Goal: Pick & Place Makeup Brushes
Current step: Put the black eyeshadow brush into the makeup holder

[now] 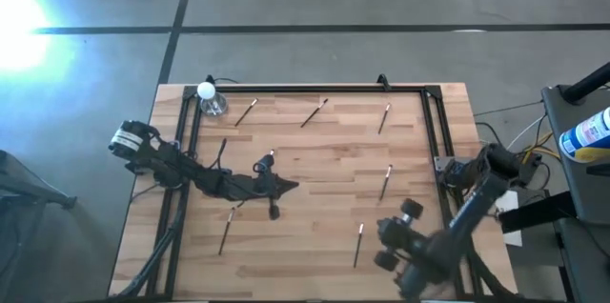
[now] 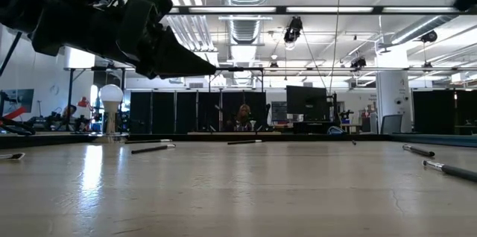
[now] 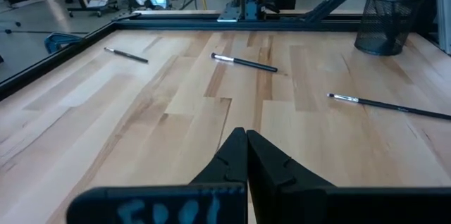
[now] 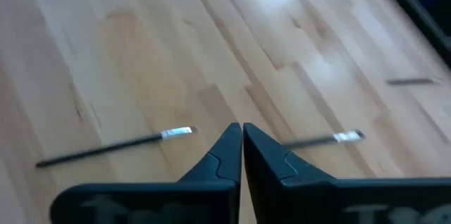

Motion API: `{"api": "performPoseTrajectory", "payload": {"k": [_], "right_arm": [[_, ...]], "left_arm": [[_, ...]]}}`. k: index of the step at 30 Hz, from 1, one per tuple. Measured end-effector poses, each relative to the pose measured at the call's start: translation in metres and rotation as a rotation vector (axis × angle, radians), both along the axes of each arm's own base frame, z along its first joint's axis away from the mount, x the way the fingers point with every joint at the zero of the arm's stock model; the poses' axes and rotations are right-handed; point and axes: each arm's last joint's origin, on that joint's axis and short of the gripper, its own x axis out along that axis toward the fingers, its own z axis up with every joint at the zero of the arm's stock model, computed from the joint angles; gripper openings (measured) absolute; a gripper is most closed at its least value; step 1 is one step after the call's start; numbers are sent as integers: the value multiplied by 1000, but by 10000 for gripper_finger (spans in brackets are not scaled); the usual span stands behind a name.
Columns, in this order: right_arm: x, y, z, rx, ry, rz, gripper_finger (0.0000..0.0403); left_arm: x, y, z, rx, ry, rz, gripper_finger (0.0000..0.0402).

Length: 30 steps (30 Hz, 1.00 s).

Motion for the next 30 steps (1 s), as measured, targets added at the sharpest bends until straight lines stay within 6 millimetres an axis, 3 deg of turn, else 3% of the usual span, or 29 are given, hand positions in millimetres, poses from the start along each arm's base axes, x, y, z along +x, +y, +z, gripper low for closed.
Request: {"api": "performPoseTrajectory", "payload": {"k": [6,15,23,30], "right_arm": [[21,-47,-6,54,-93,96,8],[29,-129,-33,114,-349,120,8],[4,-198,-67,204,-419,-320,8],[-22,-216,-83,279,-379,-538,44]], "left_arm": [[-3,1,-2,10,-5,-18,0],[-13,16,-9,-36,-47,-7,0],[-16,21,-13,-59,-38,11,0],[-16,21,-14,-63,-35,14,0]]}}
